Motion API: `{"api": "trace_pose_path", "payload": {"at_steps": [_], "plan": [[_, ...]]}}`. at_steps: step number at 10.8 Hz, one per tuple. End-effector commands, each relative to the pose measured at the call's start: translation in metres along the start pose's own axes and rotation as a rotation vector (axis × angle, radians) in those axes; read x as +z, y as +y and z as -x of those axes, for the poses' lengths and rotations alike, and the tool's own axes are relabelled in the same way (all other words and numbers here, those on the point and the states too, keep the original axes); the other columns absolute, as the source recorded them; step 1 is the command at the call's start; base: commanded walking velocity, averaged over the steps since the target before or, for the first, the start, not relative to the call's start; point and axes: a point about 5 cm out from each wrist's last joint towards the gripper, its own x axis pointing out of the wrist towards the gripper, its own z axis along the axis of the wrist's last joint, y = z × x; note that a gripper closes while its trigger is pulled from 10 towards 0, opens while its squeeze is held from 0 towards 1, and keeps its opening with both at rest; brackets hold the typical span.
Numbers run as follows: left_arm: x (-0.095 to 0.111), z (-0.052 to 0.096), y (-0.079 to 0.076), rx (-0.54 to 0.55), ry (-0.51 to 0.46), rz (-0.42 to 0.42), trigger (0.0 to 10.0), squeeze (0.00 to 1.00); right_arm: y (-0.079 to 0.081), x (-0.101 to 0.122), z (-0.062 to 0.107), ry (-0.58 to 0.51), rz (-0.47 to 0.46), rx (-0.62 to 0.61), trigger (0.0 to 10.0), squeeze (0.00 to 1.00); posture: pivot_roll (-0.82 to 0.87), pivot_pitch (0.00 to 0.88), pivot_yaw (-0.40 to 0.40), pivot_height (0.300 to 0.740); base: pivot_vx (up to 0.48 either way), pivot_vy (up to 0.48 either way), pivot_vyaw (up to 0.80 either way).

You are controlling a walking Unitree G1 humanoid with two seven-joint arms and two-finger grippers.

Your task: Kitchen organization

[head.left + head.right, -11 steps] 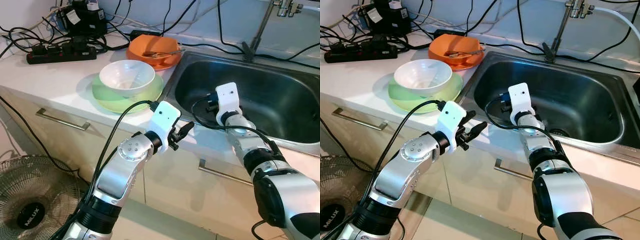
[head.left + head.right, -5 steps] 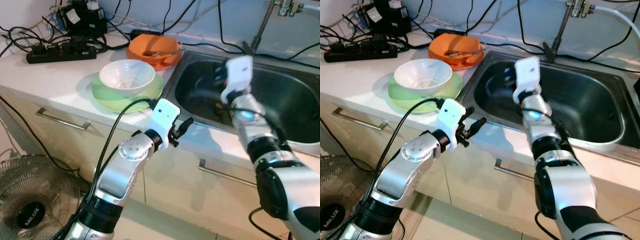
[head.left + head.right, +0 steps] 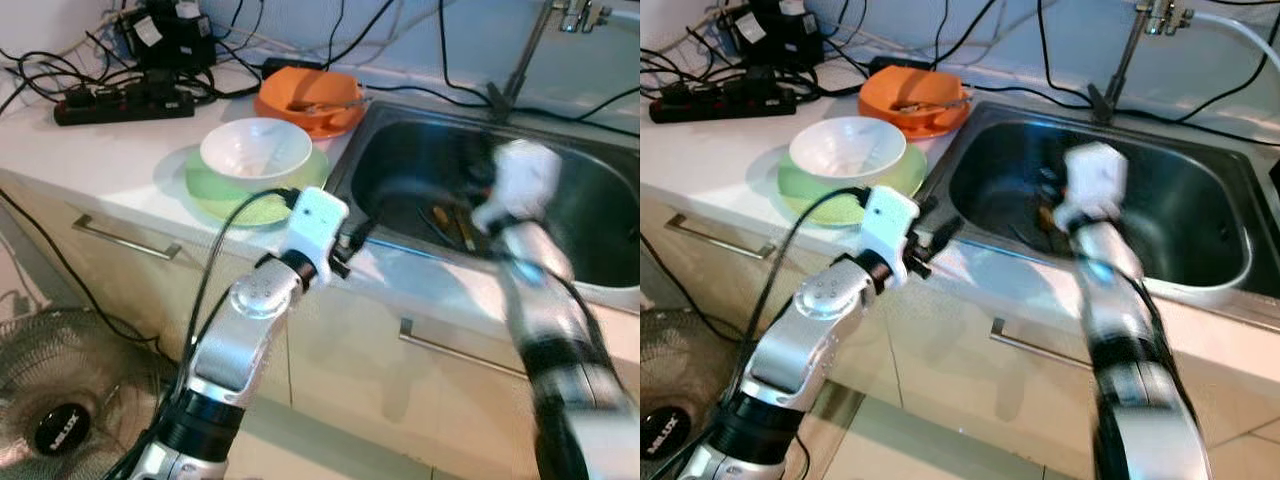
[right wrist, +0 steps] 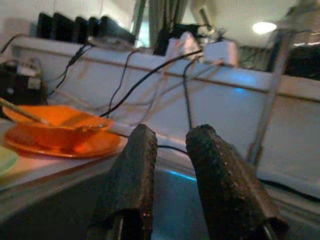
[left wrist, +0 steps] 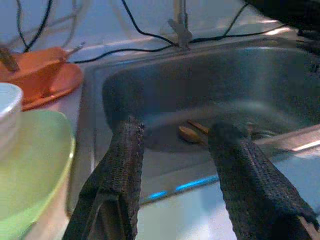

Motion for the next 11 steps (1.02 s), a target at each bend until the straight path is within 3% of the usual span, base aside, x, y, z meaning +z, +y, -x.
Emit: {"api": "trace_pose_path", "payload": {"at_steps": [1,5,6,9,11], "plan": [[0.0,0.0,0.001,0.011,-0.006,-0.002,10.0,0.0,-0.002,0.006,0.003,-0.021,-0.017,-0.002,10.0,0.0,0.17,0.079,-0.016,0.74,0.0,0.0,0.0],[0.0,0.004,0.003,0.041,-0.045,-0.001,10.0,0.0,0.02,0.013,0.044,-0.019,-0.085,0.05,10.0,0.0,0.17,0.093,-0.007,0.74,0.0,0.0,0.0],[0.0,0.005,0.003,0.045,-0.051,-0.002,10.0,0.0,0.035,0.005,0.056,0.012,-0.136,0.06,10.0,0.0,0.17,0.093,-0.006,0.74,0.0,0.0,0.0],[-0.001,0.008,0.006,0.093,-0.092,-0.008,10.0,0.0,0.06,-0.01,0.072,0.104,-0.2,0.063,10.0,0.0,0.18,0.086,-0.006,0.74,0.0,0.0,0.0],[0.002,0.01,0.01,0.13,-0.13,-0.026,10.0,0.0,0.068,-0.01,0.071,0.11,-0.218,0.071,10.0,0.0,0.18,0.085,-0.008,0.74,0.0,0.0,0.0]]}}
